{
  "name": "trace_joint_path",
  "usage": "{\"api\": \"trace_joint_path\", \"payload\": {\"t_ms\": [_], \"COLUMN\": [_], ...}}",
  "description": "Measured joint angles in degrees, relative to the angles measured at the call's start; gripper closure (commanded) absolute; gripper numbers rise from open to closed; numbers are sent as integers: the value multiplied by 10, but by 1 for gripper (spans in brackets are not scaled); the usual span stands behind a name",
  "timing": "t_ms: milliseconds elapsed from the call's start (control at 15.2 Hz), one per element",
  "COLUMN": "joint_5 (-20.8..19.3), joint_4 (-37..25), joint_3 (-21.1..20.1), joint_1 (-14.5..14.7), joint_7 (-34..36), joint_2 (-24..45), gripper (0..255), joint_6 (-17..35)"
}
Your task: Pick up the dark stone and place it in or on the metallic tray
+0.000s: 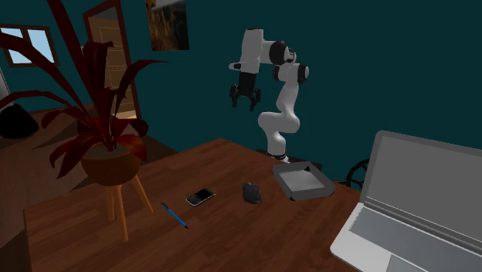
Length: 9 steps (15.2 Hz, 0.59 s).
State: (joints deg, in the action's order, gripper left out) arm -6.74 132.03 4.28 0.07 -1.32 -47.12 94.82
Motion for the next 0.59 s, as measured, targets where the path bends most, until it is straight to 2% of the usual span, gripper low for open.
{"api": "trace_joint_path", "payload": {"t_ms": [264, 594], "joint_5": [13, 35], "joint_4": [-1, -23], "joint_3": [-24, -70], "joint_1": [-2, -8], "joint_7": [45, 143], "joint_2": [29, 123], "gripper": [0, 0], "joint_6": [16, 61]}}
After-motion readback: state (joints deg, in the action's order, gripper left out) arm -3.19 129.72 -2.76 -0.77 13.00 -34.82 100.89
